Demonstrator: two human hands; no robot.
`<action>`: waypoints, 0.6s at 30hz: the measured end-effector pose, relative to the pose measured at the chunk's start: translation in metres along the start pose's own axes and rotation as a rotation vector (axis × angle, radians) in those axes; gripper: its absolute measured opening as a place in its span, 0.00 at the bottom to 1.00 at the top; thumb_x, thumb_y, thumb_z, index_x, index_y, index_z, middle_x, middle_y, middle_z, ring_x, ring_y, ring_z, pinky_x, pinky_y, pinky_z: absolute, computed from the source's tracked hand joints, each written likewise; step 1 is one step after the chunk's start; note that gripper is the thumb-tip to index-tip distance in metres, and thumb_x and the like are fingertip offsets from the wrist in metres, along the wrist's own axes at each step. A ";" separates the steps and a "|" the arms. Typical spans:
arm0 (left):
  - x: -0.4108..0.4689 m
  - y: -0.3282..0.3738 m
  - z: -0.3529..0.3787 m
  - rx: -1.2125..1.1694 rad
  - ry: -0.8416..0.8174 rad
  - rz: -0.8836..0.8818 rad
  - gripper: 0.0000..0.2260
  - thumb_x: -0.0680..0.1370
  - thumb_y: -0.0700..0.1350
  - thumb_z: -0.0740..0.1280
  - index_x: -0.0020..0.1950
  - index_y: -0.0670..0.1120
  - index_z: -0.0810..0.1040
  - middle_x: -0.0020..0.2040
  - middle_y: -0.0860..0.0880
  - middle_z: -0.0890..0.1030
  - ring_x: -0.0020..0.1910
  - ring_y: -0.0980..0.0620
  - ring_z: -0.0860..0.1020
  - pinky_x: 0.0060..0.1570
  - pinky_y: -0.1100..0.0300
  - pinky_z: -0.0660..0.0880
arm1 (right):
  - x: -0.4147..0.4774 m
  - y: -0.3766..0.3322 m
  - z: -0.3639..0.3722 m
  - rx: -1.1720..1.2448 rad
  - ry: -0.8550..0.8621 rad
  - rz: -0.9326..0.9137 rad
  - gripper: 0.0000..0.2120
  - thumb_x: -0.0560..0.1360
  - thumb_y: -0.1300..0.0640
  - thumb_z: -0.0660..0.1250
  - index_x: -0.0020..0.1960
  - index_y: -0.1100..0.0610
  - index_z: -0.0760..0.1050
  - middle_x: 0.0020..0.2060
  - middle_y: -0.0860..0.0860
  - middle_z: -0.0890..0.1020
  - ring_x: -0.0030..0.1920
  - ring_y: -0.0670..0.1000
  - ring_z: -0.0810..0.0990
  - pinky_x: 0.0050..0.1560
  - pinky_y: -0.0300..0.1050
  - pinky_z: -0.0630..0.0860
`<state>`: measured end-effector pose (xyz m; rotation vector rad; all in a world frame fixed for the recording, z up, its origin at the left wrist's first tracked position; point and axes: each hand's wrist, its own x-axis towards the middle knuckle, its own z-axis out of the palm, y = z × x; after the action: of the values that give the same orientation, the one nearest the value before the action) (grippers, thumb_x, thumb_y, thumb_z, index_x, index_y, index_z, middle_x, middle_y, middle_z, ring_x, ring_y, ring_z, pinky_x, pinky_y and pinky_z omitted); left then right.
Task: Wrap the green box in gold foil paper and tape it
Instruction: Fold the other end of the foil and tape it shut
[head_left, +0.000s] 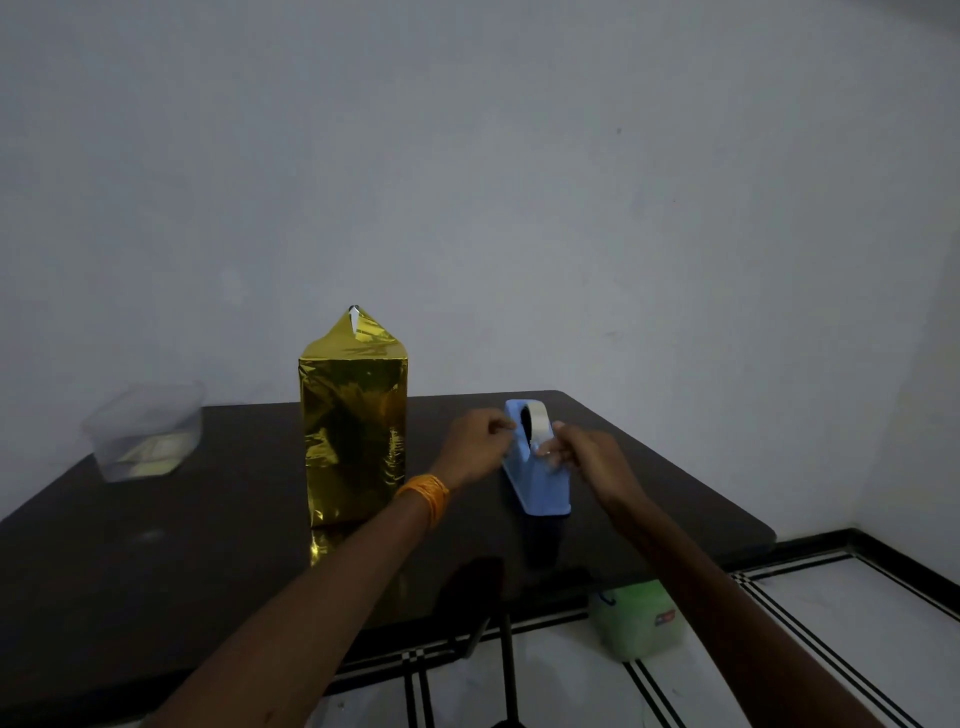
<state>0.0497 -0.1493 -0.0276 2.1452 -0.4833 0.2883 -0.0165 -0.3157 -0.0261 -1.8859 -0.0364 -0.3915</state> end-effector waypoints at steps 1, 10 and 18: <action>-0.002 0.007 -0.010 -0.077 -0.001 -0.005 0.10 0.81 0.41 0.63 0.54 0.40 0.82 0.49 0.42 0.84 0.46 0.48 0.82 0.49 0.52 0.81 | 0.002 -0.007 0.004 0.024 -0.014 0.001 0.22 0.83 0.50 0.57 0.45 0.61 0.84 0.41 0.53 0.86 0.40 0.46 0.81 0.40 0.36 0.71; -0.019 0.036 -0.093 0.122 0.178 0.235 0.04 0.72 0.46 0.75 0.39 0.47 0.86 0.33 0.51 0.84 0.31 0.54 0.82 0.37 0.51 0.81 | 0.018 -0.061 0.045 0.165 -0.123 -0.121 0.30 0.83 0.41 0.51 0.47 0.60 0.84 0.40 0.57 0.85 0.42 0.49 0.78 0.47 0.45 0.70; -0.042 0.051 -0.143 0.546 0.397 0.490 0.07 0.76 0.50 0.71 0.45 0.48 0.85 0.39 0.53 0.83 0.38 0.56 0.79 0.39 0.59 0.76 | 0.030 -0.101 0.072 0.448 -0.445 0.138 0.34 0.79 0.30 0.48 0.58 0.58 0.77 0.37 0.57 0.80 0.34 0.50 0.74 0.36 0.44 0.67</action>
<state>-0.0146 -0.0496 0.0754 2.3664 -0.7538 1.2132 0.0084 -0.2188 0.0538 -1.4862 -0.2685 0.1317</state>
